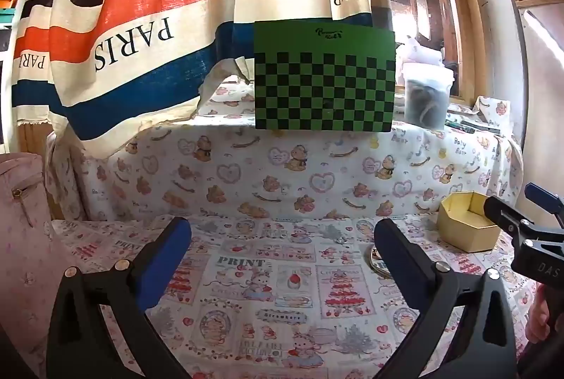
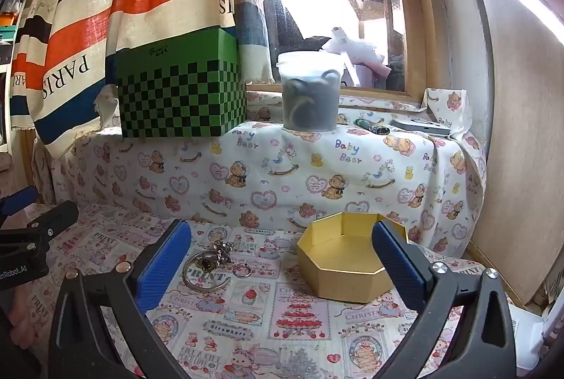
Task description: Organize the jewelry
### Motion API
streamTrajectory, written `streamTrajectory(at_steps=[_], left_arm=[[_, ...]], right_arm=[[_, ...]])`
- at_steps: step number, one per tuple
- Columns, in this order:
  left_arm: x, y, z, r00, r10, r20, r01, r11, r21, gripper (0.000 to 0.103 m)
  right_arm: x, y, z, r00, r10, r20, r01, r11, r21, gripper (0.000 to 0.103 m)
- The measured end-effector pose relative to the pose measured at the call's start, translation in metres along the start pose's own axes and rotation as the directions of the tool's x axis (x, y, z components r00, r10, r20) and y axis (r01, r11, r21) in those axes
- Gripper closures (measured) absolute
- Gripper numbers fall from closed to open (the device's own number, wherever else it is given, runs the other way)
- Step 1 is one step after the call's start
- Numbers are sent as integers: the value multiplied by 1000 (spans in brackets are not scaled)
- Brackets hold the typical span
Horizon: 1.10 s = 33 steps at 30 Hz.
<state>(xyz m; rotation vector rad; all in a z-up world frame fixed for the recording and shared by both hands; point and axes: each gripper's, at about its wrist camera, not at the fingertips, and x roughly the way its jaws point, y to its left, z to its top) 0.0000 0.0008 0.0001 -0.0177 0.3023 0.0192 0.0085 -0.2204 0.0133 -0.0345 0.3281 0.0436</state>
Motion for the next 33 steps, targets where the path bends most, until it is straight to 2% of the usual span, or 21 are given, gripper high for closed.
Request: streamTrajectory(at_steps=[3,6,14,33], left_arm=[[0,0,0,1000,6,-4,-6,1000,-5,0],[0,-3,-1,1000,-30,-6,30,1000,10,0],[-1,-7,-2,1000,-2,4,1,1000,22,0],[0,-3,-1,1000,-1,2,1,1000,9,0]], right_arm=[[0,0,0,1000,0,1,0,1000,-1,0],[0,0,0,1000,-1,1,1,1000,0,0],[0,0,0,1000,0,1,0,1000,-1,0],[1,0,0,1000,0,0,0,1000,-1,0]])
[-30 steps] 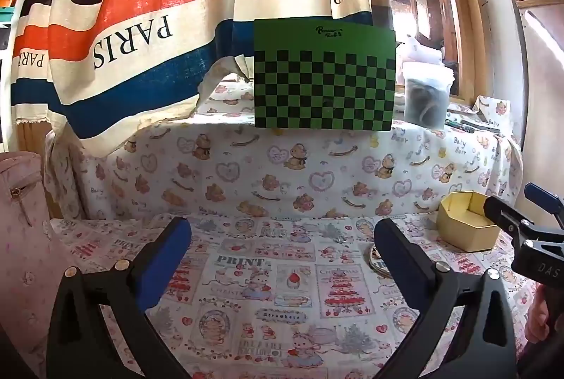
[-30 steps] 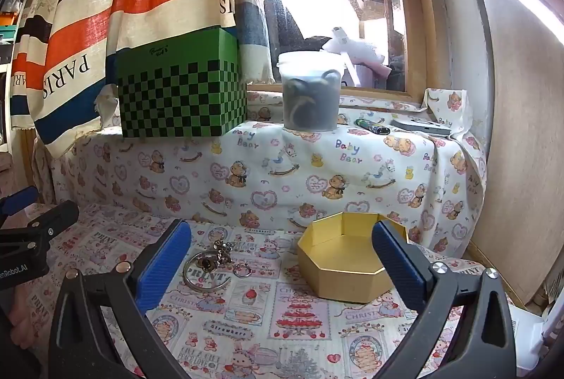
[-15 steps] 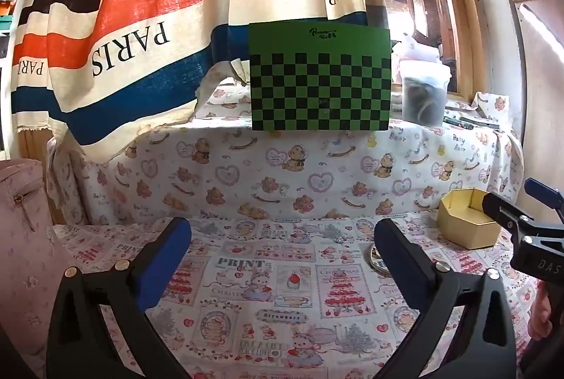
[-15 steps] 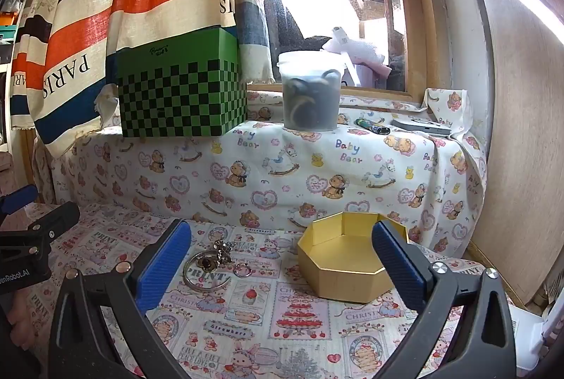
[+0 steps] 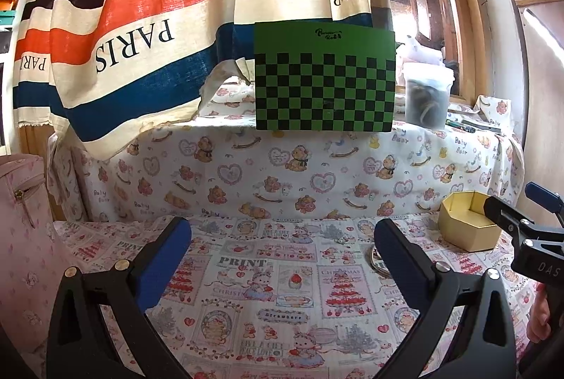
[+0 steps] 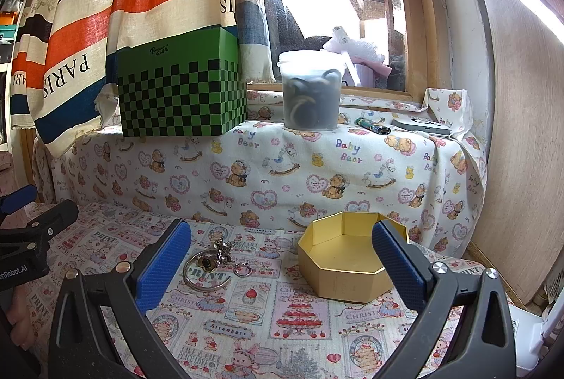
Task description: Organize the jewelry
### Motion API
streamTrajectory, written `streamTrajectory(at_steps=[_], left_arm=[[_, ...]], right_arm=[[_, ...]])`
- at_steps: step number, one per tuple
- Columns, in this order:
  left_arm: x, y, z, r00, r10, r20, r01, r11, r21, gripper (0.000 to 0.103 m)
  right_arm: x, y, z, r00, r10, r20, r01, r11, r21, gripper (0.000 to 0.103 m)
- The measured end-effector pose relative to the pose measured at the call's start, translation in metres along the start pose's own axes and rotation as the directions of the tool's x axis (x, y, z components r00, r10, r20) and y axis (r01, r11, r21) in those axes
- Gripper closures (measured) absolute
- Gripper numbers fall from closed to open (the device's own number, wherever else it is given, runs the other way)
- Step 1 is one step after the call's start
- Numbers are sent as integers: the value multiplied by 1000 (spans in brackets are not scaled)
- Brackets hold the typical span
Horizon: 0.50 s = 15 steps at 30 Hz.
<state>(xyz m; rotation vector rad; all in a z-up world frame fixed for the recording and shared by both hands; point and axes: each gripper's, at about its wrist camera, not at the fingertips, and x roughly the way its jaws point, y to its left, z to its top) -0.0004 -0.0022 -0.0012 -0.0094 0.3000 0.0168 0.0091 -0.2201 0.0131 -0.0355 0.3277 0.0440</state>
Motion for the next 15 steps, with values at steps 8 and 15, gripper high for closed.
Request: streamTrajectory(at_steps=[8,15], left_arm=[[-1,2,0,1000,4,3,-4,1000,-5,0],[0,2,0,1000,4,3,-4,1000,-5,0]], right_arm=[[0,0,0,1000,0,-1,0,1000,0,0],[0,0,0,1000,-1,-1,1,1000,0,0]])
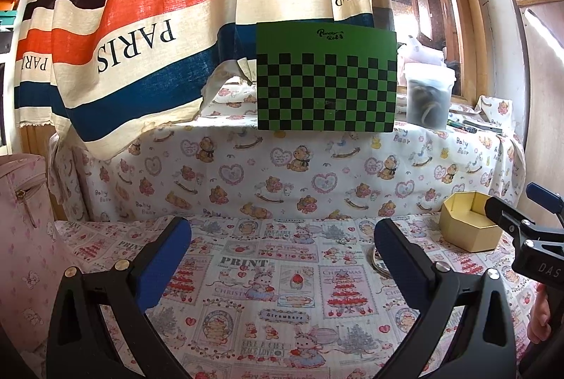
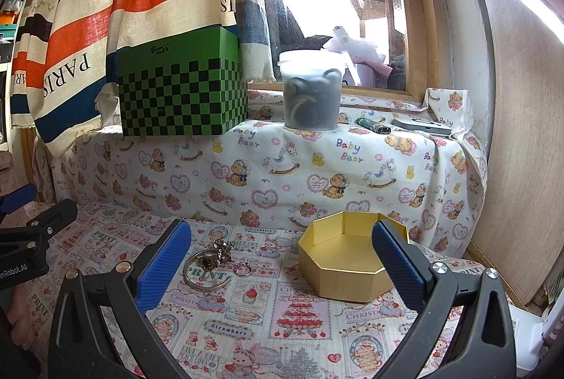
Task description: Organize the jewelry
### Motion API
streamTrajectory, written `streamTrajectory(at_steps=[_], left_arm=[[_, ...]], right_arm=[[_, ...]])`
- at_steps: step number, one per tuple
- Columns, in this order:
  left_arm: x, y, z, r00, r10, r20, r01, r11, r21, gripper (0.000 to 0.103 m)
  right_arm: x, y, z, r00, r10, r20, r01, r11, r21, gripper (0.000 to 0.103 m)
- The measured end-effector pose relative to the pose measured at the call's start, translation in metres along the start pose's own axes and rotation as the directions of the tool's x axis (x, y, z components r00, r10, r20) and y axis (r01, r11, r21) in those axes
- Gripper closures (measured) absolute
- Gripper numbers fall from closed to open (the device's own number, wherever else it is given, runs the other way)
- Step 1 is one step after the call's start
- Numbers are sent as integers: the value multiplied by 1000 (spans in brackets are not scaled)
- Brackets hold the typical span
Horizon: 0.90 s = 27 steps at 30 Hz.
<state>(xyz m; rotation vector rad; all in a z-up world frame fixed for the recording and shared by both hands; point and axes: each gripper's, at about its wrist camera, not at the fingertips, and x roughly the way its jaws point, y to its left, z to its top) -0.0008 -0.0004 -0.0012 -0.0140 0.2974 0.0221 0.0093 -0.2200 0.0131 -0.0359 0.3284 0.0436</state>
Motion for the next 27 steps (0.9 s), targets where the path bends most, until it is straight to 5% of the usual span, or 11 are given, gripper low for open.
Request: streamTrajectory(at_steps=[27], left_arm=[[2,1,0,1000,2,-5,-2,1000,0,0]], right_arm=[[0,0,0,1000,0,-1,0,1000,-1,0]])
